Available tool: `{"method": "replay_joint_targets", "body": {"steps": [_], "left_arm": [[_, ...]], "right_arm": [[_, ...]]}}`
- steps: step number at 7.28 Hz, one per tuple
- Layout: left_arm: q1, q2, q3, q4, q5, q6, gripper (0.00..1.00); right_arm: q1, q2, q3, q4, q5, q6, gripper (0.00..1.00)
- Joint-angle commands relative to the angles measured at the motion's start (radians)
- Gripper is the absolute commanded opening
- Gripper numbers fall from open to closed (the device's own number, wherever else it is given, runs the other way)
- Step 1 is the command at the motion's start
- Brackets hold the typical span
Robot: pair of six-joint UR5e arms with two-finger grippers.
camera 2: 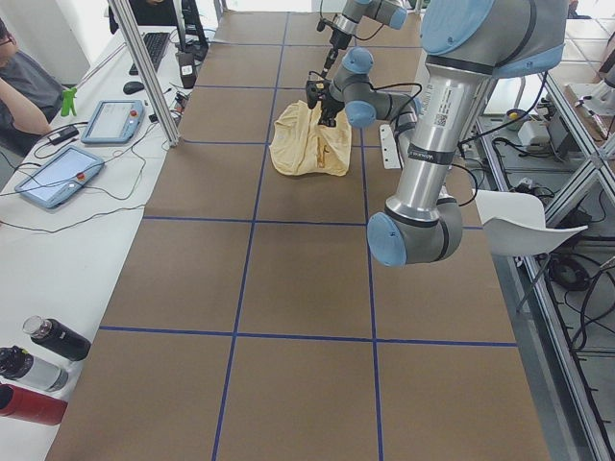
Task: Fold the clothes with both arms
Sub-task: 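Lift the hem with both grippers and carry it over toward the collar, then lay the hem down near the collar and open both grippers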
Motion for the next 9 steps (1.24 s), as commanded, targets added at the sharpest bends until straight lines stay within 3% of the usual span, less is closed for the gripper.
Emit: {"method": "replay_joint_targets", "body": {"steps": [1, 3, 5, 6, 9], "left_arm": [[-0.016, -0.058, 0.132, -0.028, 0.046, 0.073, 0.00], [-0.018, -0.068, 0.287, -0.118, 0.120, 0.114, 0.00], [-0.018, -0.075, 0.433, -0.283, 0.144, 0.133, 0.00], [-0.018, -0.092, 0.484, -0.334, 0.144, 0.142, 0.00], [-0.031, -0.109, 0.481, -0.341, 0.144, 0.150, 0.00]], "right_arm": [[0.056, 0.065, -0.112, 0.001, 0.004, -0.026, 0.00], [0.092, 0.097, -0.192, 0.007, 0.004, -0.057, 0.00], [0.139, 0.192, -0.351, 0.014, 0.007, -0.105, 0.00], [0.152, 0.192, -0.379, 0.014, 0.010, -0.115, 0.00], [0.179, 0.192, -0.397, 0.014, 0.023, -0.138, 0.00]]}}
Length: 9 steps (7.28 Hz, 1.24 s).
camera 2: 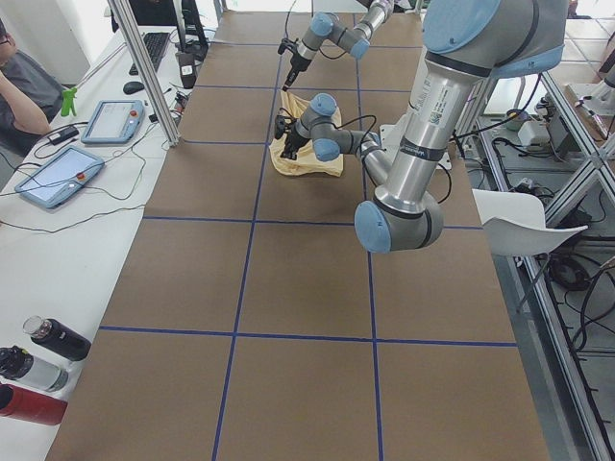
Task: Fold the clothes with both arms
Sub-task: 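Lay the hem down near the collar and open both grippers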
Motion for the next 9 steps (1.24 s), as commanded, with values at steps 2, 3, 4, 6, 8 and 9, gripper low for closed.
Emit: {"method": "replay_joint_targets", "body": {"steps": [2, 3, 4, 6, 8, 9], "left_arm": [[-0.010, -0.005, 0.002, -0.004, 0.000, 0.012, 0.00], [-0.014, -0.006, 0.001, -0.006, 0.000, 0.011, 0.00], [-0.018, -0.005, 0.001, -0.004, 0.000, 0.012, 0.00], [-0.018, 0.002, 0.001, -0.006, -0.001, 0.011, 0.00], [-0.018, 0.008, 0.001, -0.006, -0.003, 0.011, 0.21], [-0.021, 0.011, 0.002, -0.004, -0.003, 0.038, 0.99]], "right_arm": [[0.007, 0.002, -0.036, 0.000, 0.005, -0.006, 0.00], [0.007, 0.002, -0.044, 0.002, 0.005, -0.006, 0.00], [0.005, 0.012, -0.060, 0.002, 0.005, -0.007, 0.00], [0.004, 0.019, -0.083, 0.002, 0.005, -0.006, 0.00], [0.002, 0.020, -0.093, 0.002, 0.004, 0.002, 0.53], [0.002, 0.028, -0.111, 0.002, 0.004, -0.009, 1.00]]}}
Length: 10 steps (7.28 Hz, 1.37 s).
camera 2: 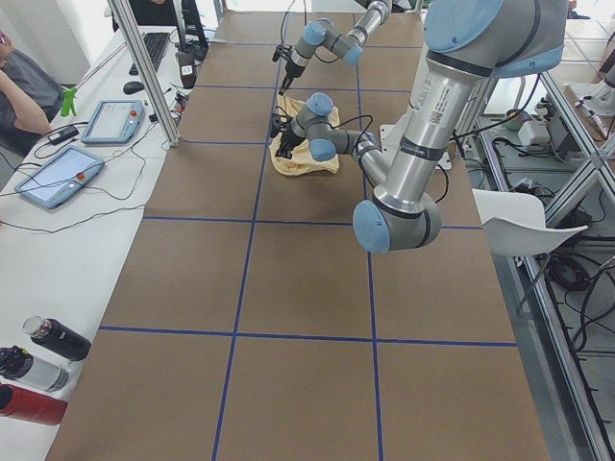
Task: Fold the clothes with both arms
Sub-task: 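Lay the hem down near the collar and open both grippers, then move the left gripper to the shirt edge nearest the robot while raising the right arm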
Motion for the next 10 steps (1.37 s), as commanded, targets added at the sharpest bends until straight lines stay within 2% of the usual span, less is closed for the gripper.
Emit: {"method": "replay_joint_targets", "body": {"steps": [1, 3, 4, 6, 9, 10], "left_arm": [[-0.017, 0.004, -0.002, 0.001, -0.017, 0.084, 1.00], [-0.077, 0.020, -0.044, 0.003, -0.210, 0.210, 1.00], [-0.077, 0.072, -0.092, 0.001, -0.258, 0.249, 1.00], [-0.059, 0.140, -0.141, 0.000, -0.261, 0.248, 1.00], [0.070, 0.202, -0.160, -0.089, -0.254, 0.188, 1.00], [0.123, 0.200, -0.152, -0.094, -0.248, 0.150, 0.97]], "right_arm": [[0.007, 0.029, -0.016, -0.002, 0.009, -0.037, 1.00], [0.082, 0.023, 0.021, 0.000, 0.186, -0.118, 1.00], [0.117, -0.007, 0.071, -0.005, 0.247, -0.185, 1.00], [0.137, -0.107, 0.156, 0.000, 0.286, -0.253, 1.00], [0.139, -0.111, 0.161, 0.000, 0.280, -0.255, 1.00], [0.139, -0.111, 0.161, 0.000, 0.280, -0.256, 1.00]]}}
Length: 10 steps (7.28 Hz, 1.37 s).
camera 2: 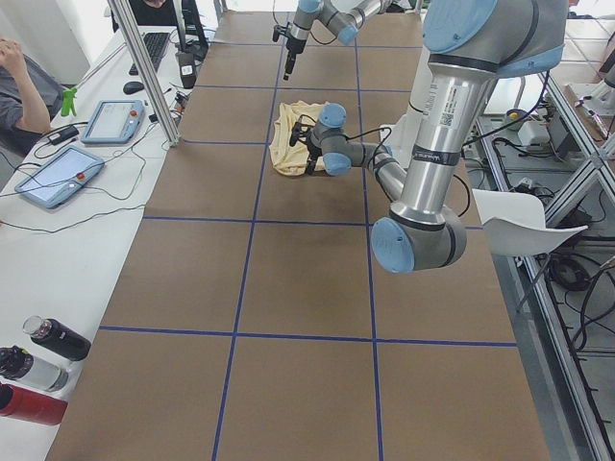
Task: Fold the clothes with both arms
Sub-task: 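Move the left gripper to the shirt edge nearest the robot while raising the right arm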
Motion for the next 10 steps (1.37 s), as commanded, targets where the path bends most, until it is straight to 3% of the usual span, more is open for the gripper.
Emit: {"method": "replay_joint_targets", "body": {"steps": [1, 2, 3, 10], "left_arm": [[0.091, 0.008, 0.007, -0.034, 0.008, -0.067, 0.86], [0.101, 0.008, 0.012, -0.039, 0.006, -0.069, 0.68], [0.103, 0.008, 0.013, -0.039, 0.006, -0.070, 0.64], [0.133, -0.001, 0.047, -0.042, 0.006, -0.070, 0.64]], "right_arm": [[0.000, -0.001, 0.001, 0.000, -0.002, 0.000, 1.00], [0.000, 0.001, 0.001, 0.000, -0.002, 0.000, 1.00], [0.000, 0.001, 0.001, 0.000, -0.002, 0.001, 1.00], [0.000, 0.001, 0.001, 0.002, -0.004, 0.003, 1.00]]}}
